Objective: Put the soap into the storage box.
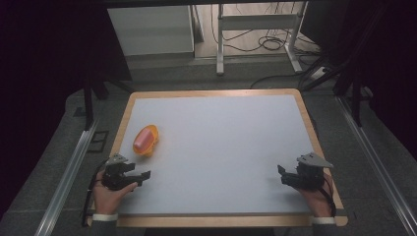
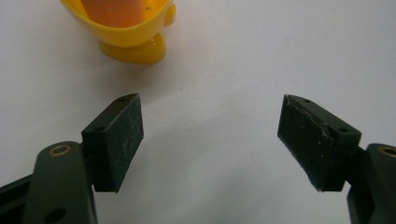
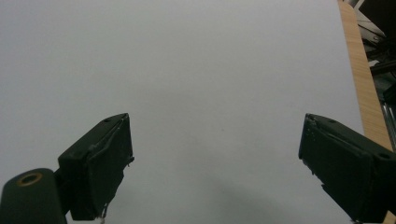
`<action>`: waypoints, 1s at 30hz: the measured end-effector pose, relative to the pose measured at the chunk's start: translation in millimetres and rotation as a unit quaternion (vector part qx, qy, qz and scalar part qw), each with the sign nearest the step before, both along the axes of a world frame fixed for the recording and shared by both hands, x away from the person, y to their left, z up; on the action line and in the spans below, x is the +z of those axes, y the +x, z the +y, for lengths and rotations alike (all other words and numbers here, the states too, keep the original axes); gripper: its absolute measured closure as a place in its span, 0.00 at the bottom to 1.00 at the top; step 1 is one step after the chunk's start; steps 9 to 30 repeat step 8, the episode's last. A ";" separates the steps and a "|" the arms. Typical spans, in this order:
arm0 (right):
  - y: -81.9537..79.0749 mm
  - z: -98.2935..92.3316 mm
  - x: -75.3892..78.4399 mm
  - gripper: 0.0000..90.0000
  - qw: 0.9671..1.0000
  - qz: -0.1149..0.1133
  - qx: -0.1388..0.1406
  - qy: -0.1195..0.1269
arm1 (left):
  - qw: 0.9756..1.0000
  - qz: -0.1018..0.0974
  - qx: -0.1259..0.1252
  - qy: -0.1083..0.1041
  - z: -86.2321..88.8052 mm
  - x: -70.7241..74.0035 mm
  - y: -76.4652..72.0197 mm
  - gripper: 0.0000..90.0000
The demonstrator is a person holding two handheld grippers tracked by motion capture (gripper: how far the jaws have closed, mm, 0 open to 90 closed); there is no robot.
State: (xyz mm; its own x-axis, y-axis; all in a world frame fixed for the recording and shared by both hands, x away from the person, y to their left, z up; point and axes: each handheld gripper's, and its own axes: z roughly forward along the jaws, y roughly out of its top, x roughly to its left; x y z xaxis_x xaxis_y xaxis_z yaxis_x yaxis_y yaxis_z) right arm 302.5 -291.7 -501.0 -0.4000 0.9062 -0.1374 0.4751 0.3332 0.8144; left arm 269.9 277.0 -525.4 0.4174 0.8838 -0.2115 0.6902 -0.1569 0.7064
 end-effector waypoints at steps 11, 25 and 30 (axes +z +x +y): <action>0.0 1.1 -1.6 0.11 1.000 0.001 0.002 -0.002 | 1.000 0.000 0.008 0.000 2.5 0.7 1.5 0.25; 0.0 1.1 -1.6 0.11 1.000 0.001 0.002 -0.002 | 1.000 0.000 0.008 0.000 2.5 0.7 1.5 0.25; 0.0 1.1 -1.6 0.11 1.000 0.001 0.002 -0.002 | 1.000 0.000 0.008 0.000 2.5 0.7 1.5 0.25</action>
